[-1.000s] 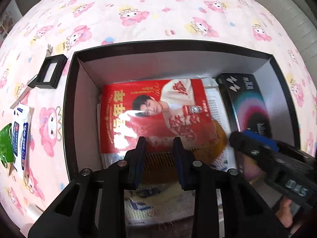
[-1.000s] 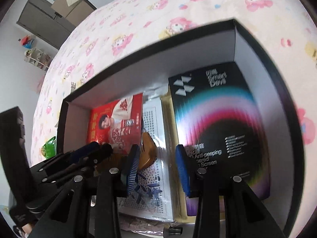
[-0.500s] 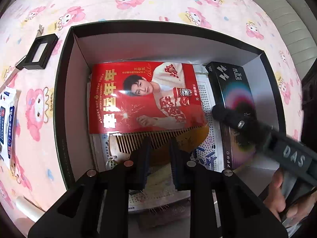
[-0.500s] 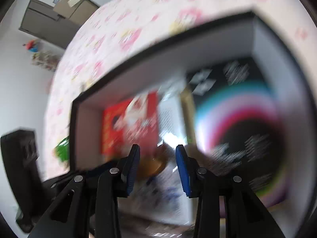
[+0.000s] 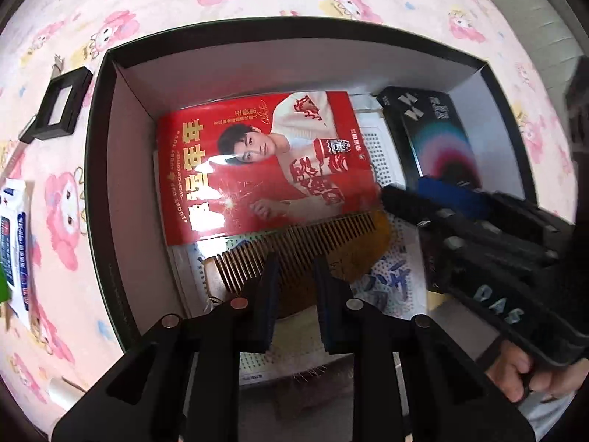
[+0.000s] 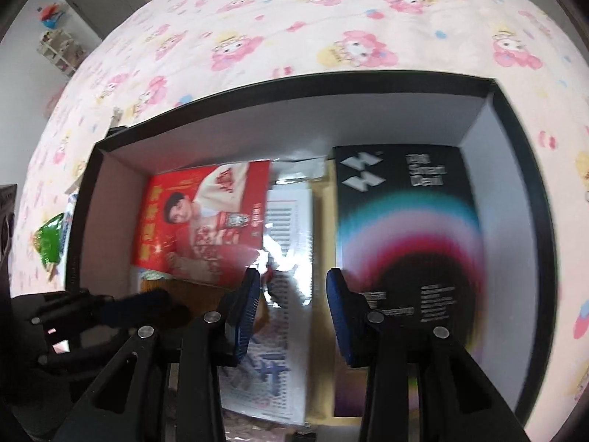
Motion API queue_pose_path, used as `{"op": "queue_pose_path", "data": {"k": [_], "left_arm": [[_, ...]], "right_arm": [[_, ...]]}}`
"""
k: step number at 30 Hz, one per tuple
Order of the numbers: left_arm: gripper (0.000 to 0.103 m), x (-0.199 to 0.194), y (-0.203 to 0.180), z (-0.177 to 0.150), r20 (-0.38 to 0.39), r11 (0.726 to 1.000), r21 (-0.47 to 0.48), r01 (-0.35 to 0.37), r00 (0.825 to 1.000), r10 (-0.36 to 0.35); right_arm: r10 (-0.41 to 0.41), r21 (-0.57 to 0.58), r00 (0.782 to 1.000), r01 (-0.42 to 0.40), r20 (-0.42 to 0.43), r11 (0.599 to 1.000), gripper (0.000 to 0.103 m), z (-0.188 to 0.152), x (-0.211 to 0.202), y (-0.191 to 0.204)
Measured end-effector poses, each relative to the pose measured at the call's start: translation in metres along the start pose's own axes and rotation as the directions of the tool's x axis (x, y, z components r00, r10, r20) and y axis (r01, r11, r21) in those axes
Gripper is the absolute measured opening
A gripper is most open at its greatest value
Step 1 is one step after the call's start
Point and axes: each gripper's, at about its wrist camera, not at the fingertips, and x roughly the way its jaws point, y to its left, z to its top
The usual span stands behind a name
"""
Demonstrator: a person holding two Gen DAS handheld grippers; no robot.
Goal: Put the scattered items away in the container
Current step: 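Open the left tool and release the comb onto the card bag, then press the comb flat inside the box with the left tool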
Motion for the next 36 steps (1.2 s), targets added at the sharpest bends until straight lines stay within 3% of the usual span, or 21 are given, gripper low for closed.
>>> {"op": "queue_pose_path", "data": {"k": [3, 7, 15, 18, 24, 26, 36], "left_arm": [[0.017, -0.005, 0.004, -0.006, 0.020, 0.999, -0.019, 0.032, 0.999, -0.032], [0.017, -0.011, 0.009, -0.014, 0.045, 0.997, -0.038, 0.068, 0.997, -0.066], [0.017, -0.019, 0.015, -0.019, 0.086, 0.998, -0.047, 0.046, 0.995, -0.041], [0.016, 0.010, -0.001, 0.010, 0.042, 0.999, -0.045, 0.012, 0.999, -0.010], [0.016, 0.015, 0.003, 0.021, 0.034, 0.995, -0.097, 0.017, 0.999, -0.014], [0.016, 0.015, 0.003, 0.022, 0.036, 0.996, -0.093, 0.011, 0.999, -0.007], [0.016, 0.011, 0.001, 0.021, 0.034, 0.996, -0.089, 0.002, 0.999, 0.001]], "right_arm": [[-0.009, -0.031, 1.000, 0.009, -0.015, 0.999, 0.035, 0.002, 0.012, 0.010], [0.007, -0.040, 1.000, -0.008, -0.027, 0.999, 0.035, -0.016, -0.001, 0.003], [0.014, -0.028, 1.000, -0.015, -0.015, 0.999, 0.035, -0.022, -0.003, 0.003], [0.007, -0.015, 1.000, -0.008, -0.001, 1.000, 0.035, -0.020, -0.002, 0.001], [-0.006, 0.010, 1.000, 0.005, 0.025, 1.000, 0.035, -0.017, -0.001, -0.002], [0.040, 0.007, 0.999, -0.040, -0.009, 0.999, 0.036, -0.013, 0.005, -0.003], [0.043, -0.031, 0.999, -0.043, -0.023, 0.999, 0.036, -0.010, 0.005, 0.003]]}}
